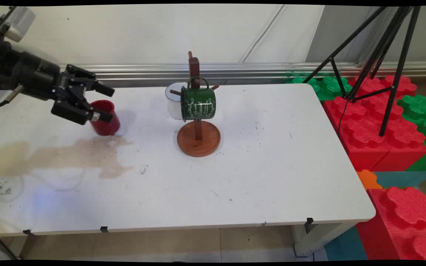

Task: Pick up the green mug from the rack

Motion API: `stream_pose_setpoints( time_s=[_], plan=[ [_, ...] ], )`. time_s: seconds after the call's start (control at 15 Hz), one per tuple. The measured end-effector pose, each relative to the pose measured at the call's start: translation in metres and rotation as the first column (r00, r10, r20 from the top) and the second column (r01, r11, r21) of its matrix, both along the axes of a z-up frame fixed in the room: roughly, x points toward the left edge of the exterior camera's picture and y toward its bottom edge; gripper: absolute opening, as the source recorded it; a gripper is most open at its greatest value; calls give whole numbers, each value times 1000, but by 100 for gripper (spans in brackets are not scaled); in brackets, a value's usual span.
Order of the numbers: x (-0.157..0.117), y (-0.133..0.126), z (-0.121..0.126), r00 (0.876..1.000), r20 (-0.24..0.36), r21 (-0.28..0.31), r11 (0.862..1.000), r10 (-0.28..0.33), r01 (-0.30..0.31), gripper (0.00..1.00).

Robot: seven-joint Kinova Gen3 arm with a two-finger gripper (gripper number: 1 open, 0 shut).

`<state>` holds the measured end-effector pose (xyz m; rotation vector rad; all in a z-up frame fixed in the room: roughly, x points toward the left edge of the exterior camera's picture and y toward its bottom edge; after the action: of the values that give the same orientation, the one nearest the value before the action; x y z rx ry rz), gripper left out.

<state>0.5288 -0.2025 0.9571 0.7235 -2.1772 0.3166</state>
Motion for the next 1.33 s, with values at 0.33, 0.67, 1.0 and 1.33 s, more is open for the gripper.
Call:
stream_pose_setpoints(
  time_s=[0.33,0.67,1.0,1.33],
  plan=[
    [-17,-11,1,999,-43,-10,1000,-16,16,100],
    [-35,-26,-3,996,-87,-19,999,-30,28,100],
    [-52,-40,-10,990,-134,-20,999,-36,34,100],
    [-63,-49,-23,986,-160,-9,999,-38,37,100]
  ],
)
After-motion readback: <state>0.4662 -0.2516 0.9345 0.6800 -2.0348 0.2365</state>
